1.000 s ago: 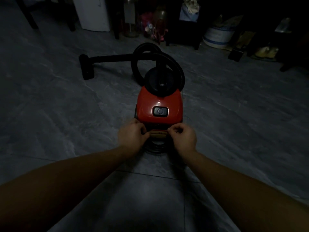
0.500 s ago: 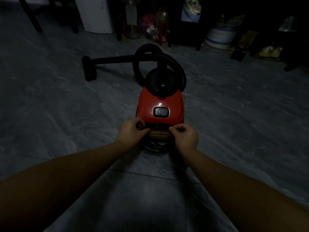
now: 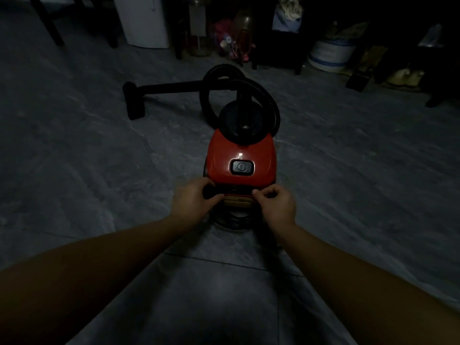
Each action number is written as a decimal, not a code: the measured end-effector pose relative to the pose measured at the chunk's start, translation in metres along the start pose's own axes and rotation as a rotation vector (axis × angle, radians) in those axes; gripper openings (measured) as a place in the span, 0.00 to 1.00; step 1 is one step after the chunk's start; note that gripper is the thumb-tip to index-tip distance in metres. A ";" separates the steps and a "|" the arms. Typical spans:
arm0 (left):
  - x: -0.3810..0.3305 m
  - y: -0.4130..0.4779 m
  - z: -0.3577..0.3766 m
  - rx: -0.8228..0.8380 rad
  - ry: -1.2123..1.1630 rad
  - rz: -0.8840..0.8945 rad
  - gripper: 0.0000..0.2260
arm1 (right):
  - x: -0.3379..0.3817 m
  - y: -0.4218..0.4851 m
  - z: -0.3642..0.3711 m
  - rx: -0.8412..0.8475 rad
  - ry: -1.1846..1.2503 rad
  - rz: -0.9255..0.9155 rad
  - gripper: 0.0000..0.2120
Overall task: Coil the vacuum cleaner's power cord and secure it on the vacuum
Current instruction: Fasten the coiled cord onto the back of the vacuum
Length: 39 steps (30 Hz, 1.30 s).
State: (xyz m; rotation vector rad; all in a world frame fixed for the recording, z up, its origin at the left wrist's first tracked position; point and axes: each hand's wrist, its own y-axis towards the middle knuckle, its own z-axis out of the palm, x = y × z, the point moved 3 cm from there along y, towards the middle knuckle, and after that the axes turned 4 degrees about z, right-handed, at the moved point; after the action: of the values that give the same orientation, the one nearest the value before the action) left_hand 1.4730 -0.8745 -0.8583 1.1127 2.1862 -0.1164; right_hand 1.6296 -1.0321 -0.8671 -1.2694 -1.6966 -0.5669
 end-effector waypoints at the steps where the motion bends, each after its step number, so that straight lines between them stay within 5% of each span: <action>1: -0.003 0.001 -0.002 -0.035 0.082 0.102 0.12 | 0.001 0.000 0.000 0.002 0.001 -0.011 0.10; 5: -0.008 0.005 -0.006 -0.065 0.167 0.304 0.11 | 0.003 -0.005 0.004 -0.002 0.062 -0.104 0.04; 17: -0.014 0.004 0.002 0.107 0.274 0.517 0.21 | -0.005 -0.002 0.002 0.020 0.075 -0.226 0.03; 23: -0.003 0.002 0.010 0.014 0.043 0.389 0.17 | -0.007 0.002 0.004 0.060 0.093 -0.243 0.03; 39: -0.003 0.006 0.014 -0.027 -0.027 0.246 0.12 | -0.006 -0.002 0.002 0.054 0.048 -0.296 0.06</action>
State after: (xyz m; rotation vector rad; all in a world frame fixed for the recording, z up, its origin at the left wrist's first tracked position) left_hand 1.4860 -0.8773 -0.8657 1.3460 2.0030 0.0063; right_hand 1.6272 -1.0336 -0.8729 -0.9644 -1.8599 -0.7139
